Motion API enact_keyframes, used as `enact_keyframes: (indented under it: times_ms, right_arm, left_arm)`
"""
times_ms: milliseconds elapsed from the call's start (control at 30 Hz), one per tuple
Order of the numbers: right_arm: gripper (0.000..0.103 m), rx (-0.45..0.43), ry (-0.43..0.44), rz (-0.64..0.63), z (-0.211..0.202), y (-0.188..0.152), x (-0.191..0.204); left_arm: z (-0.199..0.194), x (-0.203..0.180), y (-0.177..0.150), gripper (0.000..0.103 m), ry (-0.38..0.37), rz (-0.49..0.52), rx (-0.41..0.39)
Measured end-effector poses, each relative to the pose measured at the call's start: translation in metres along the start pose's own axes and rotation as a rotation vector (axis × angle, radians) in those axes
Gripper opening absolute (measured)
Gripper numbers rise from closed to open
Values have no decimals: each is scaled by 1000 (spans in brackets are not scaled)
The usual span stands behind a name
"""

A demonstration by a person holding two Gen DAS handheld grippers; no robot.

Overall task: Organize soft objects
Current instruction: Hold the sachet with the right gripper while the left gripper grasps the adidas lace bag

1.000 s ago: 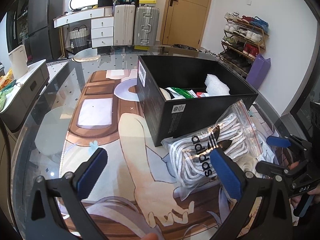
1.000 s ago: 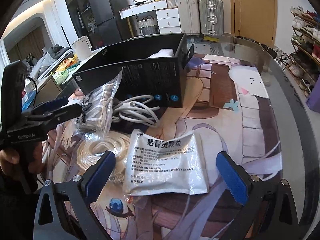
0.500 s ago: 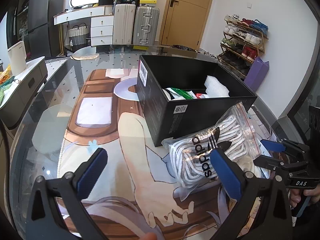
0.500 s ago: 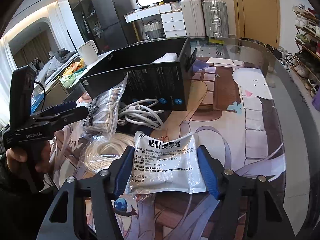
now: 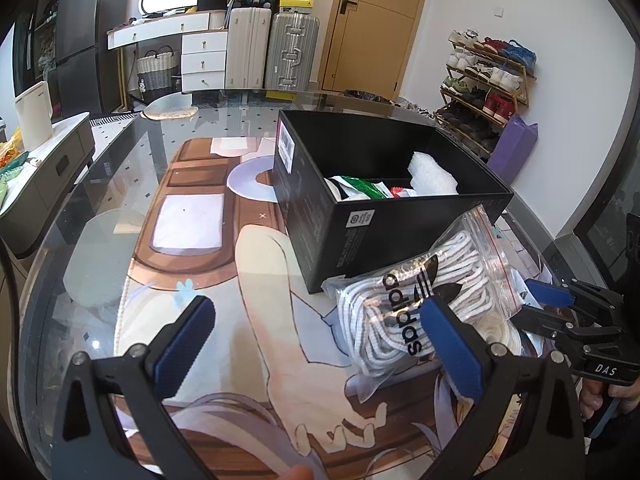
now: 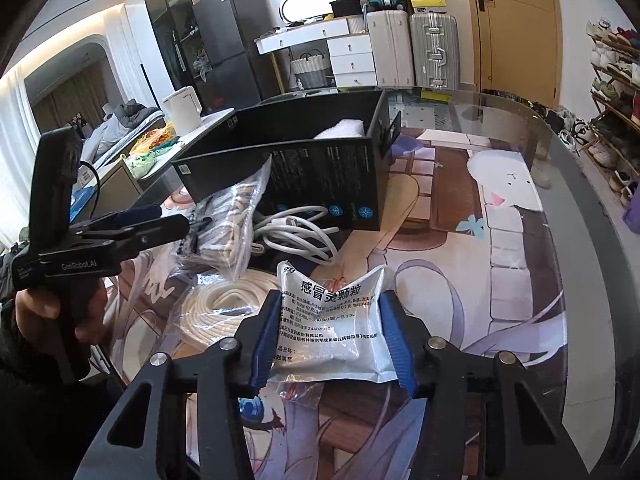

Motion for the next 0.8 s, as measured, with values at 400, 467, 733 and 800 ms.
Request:
enact_keyframes:
  times_ms: [400,467,733,800]
  right_arm:
    - [50,-27,-29,16,-11,-1,-8]
    - [50,-28,-33,20,-13,-2,-10]
    - [50,-33,-37,32,-17,-6,-15]
    - [50,-30,-39,33,-17,-6,-15]
  left_arm:
    - [-6,-23,-3,103,-38,90,-1]
    - [-9,-34,-5,103,-59,134,6]
    - [-11,-65,-2,103,-56,291,0]
    - [-9,-68,-1,103,-37,325,-1]
Point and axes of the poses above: each gripper's, at about its wrist camera, not at the fingertips, and z roughly the way its jaws point, x to its left, y to its top, the point moved 4 cm from there along z, roughly the way its jaws point, and after that the axes turned 8 degrees about y, right-handed, at the moved point
